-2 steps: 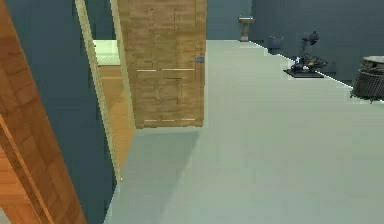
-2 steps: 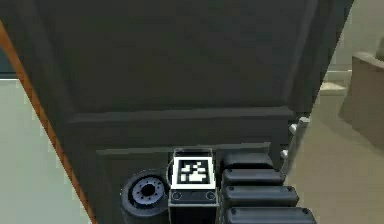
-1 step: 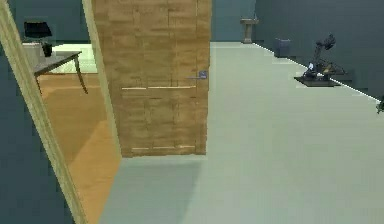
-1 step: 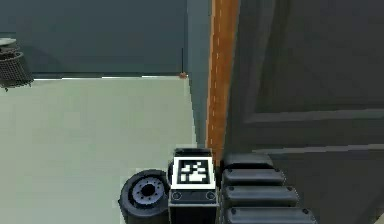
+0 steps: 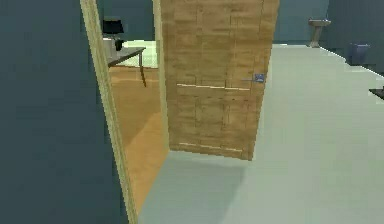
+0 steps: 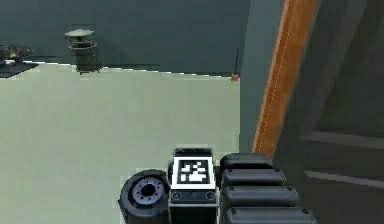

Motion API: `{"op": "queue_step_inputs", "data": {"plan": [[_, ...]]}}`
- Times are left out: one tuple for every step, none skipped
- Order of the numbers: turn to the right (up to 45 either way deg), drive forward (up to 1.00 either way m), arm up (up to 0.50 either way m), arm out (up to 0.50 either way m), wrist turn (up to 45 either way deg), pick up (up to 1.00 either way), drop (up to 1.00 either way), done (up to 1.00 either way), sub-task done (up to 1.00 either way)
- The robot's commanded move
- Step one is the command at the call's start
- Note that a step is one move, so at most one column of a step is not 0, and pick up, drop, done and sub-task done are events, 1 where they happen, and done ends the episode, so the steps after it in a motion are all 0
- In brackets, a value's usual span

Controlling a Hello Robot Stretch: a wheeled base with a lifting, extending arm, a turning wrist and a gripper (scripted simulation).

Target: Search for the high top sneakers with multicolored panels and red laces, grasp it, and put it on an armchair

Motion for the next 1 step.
{"op": "queue_step_inputs", "data": {"plan": [[0.0, 1.0, 0.0, 0.0, 0.0, 0.0, 0.0, 0.0, 0.0]]}}
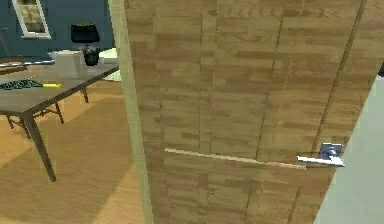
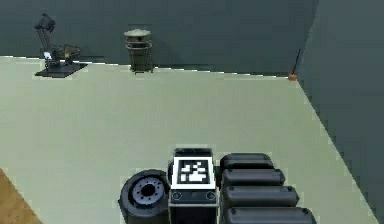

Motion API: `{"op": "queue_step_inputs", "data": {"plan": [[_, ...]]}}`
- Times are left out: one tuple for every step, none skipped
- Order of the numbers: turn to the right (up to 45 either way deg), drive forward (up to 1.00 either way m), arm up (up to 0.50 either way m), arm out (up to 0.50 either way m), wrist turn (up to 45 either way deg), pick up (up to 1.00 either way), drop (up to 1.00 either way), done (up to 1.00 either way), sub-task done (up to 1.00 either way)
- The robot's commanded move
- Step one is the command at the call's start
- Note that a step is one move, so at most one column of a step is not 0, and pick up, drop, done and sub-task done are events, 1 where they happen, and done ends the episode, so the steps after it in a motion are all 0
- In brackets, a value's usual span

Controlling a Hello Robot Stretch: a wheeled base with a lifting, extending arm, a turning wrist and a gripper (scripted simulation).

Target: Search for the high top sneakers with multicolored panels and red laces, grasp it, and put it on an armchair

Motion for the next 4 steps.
{"op": "queue_step_inputs", "data": {"plan": [[-9.0, 0.0, 0.0, 0.0, 0.0, 0.0, 0.0, 0.0, 0.0], [0.0, 0.25, 0.0, 0.0, 0.0, 0.0, 0.0, 0.0, 0.0], [-45.0, 0.0, 0.0, 0.0, 0.0, 0.0, 0.0, 0.0, 0.0], [-18.0, 0.0, 0.0, 0.0, 0.0, 0.0, 0.0, 0.0, 0.0]]}}
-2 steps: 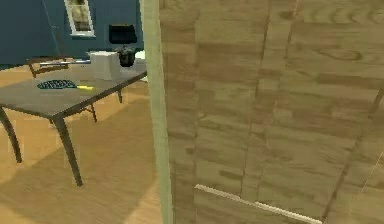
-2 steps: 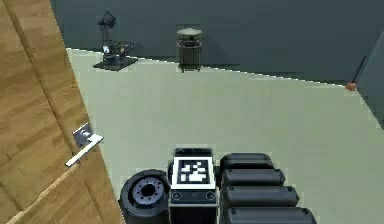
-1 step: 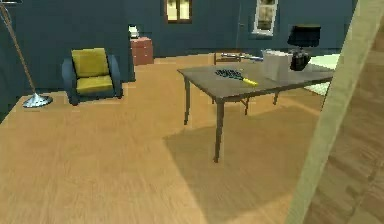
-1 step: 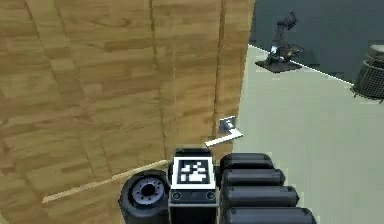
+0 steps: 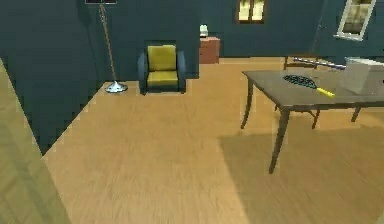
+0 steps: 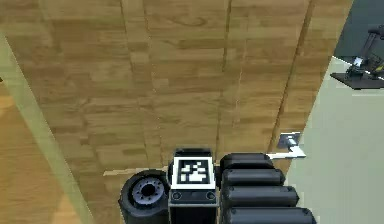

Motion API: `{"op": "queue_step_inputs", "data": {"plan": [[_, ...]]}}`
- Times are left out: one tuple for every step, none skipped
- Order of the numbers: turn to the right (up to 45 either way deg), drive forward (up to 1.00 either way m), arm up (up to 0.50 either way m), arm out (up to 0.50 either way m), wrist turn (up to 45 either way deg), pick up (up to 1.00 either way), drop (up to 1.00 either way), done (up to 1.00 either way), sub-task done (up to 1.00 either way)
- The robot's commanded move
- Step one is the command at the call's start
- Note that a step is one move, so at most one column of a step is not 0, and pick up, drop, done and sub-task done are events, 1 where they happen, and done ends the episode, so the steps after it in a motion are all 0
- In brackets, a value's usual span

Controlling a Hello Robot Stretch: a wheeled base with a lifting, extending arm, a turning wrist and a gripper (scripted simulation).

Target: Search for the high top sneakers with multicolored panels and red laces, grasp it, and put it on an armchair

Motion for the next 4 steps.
{"op": "queue_step_inputs", "data": {"plan": [[0.0, 0.3, 0.0, 0.0, 0.0, 0.0, 0.0, 0.0, 0.0], [-6.0, 0.0, 0.0, 0.0, 0.0, 0.0, 0.0, 0.0, 0.0], [0.0, 0.15, 0.0, 0.0, 0.0, 0.0, 0.0, 0.0, 0.0], [0.0, 1.0, 0.0, 0.0, 0.0, 0.0, 0.0, 0.0, 0.0]]}}
